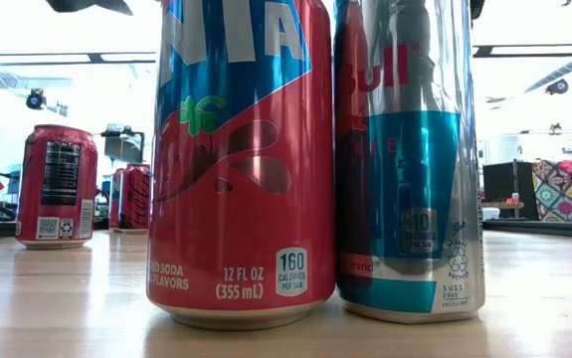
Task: Place canned beverage on shelf
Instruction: Put the top red soda can aligned with the other red soda can on the shelf
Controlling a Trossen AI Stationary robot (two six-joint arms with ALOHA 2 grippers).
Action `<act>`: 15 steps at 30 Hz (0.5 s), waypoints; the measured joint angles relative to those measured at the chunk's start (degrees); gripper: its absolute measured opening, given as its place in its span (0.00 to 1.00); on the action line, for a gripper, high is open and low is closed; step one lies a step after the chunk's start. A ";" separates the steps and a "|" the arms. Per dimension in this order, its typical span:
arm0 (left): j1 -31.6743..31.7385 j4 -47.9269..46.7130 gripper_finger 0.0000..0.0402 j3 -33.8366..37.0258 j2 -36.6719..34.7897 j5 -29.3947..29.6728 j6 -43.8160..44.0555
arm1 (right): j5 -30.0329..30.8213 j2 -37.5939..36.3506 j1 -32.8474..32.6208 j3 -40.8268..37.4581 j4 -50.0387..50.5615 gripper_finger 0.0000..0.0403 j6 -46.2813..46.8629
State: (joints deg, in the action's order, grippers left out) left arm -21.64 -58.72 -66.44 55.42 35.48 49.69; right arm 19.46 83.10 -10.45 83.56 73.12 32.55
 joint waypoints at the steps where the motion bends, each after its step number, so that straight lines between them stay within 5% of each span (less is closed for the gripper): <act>1: 0.39 0.79 0.42 2.32 -1.39 2.60 0.73 | 1.67 -0.43 0.60 -0.01 -0.38 0.81 0.93; 5: 6.68 -0.09 0.44 10.07 -6.97 8.81 6.92 | 2.67 -2.44 2.30 0.18 -2.70 0.81 6.05; 15: 31.70 6.63 0.62 18.57 -16.30 1.59 3.38 | 1.58 -11.63 2.95 0.19 -9.02 0.81 5.84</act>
State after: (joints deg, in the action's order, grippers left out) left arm 10.06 -52.10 -47.87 39.12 37.07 53.07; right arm 21.04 71.46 -7.51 83.75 64.09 38.39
